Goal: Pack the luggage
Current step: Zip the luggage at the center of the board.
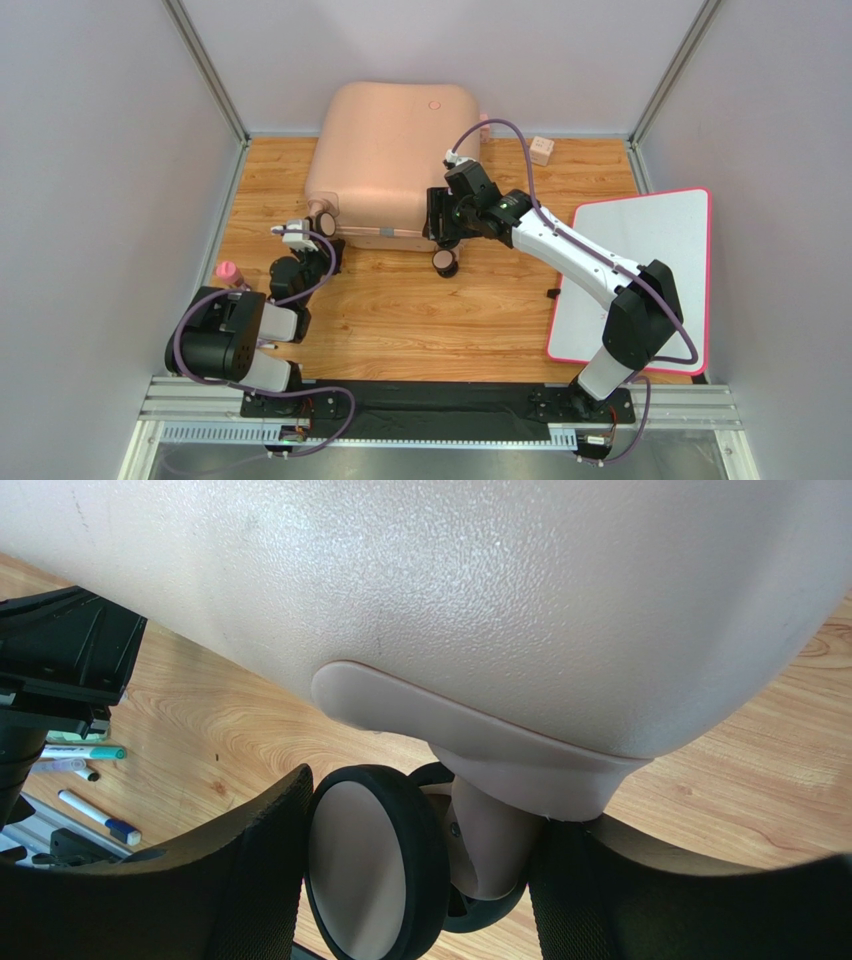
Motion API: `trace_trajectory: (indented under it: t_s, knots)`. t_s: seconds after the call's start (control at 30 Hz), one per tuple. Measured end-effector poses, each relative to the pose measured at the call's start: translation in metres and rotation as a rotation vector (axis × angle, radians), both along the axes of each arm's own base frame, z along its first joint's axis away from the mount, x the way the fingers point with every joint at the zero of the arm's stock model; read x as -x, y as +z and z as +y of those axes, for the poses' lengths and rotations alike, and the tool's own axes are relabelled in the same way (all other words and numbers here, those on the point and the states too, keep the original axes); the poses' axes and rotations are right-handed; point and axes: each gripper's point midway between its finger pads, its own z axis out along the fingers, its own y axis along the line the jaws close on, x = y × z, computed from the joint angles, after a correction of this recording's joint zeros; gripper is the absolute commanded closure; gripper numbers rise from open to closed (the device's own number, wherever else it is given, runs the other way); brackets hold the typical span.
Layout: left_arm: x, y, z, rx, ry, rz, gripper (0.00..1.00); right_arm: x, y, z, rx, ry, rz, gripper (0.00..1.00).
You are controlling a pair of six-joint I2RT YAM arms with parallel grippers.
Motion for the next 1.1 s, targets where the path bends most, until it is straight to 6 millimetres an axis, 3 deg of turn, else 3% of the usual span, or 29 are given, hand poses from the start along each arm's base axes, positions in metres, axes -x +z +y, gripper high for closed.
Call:
trace_trajectory:
  t_s: [0.3, 0.43, 0.47, 0.5, 0.67, 0.97, 1.1]
  knots:
    - [0.02, 0.001, -0.011, 0.035, -0.031, 0.002, 1.0, -0.002, -0.001, -0.003, 0.023, 0.01, -0.017, 1.0]
    - [0.03, 0.02, -0.015, 0.053, -0.049, -0.059, 0.99, -0.002, -0.001, -0.001, 0.026, 0.014, -0.019, 1.0]
    - [0.031, 0.029, -0.016, 0.055, -0.054, -0.086, 0.86, -0.002, -0.001, 0.0, 0.027, 0.014, -0.021, 1.0]
    - [0.032, 0.037, -0.016, 0.058, -0.058, -0.107, 0.8, -0.002, 0.0, 0.001, 0.023, 0.015, -0.02, 1.0]
    - [0.039, 0.054, -0.01, 0.071, -0.042, -0.128, 0.63, 0.001, 0.0, 0.007, 0.02, 0.015, -0.02, 1.0]
    - [0.049, 0.07, 0.005, 0.077, 0.004, -0.124, 0.59, 0.012, 0.003, 0.016, 0.052, 0.006, -0.025, 1.0]
    - [0.051, 0.067, 0.015, 0.08, 0.03, -0.105, 0.59, 0.02, 0.007, 0.024, 0.054, 0.008, -0.02, 1.0]
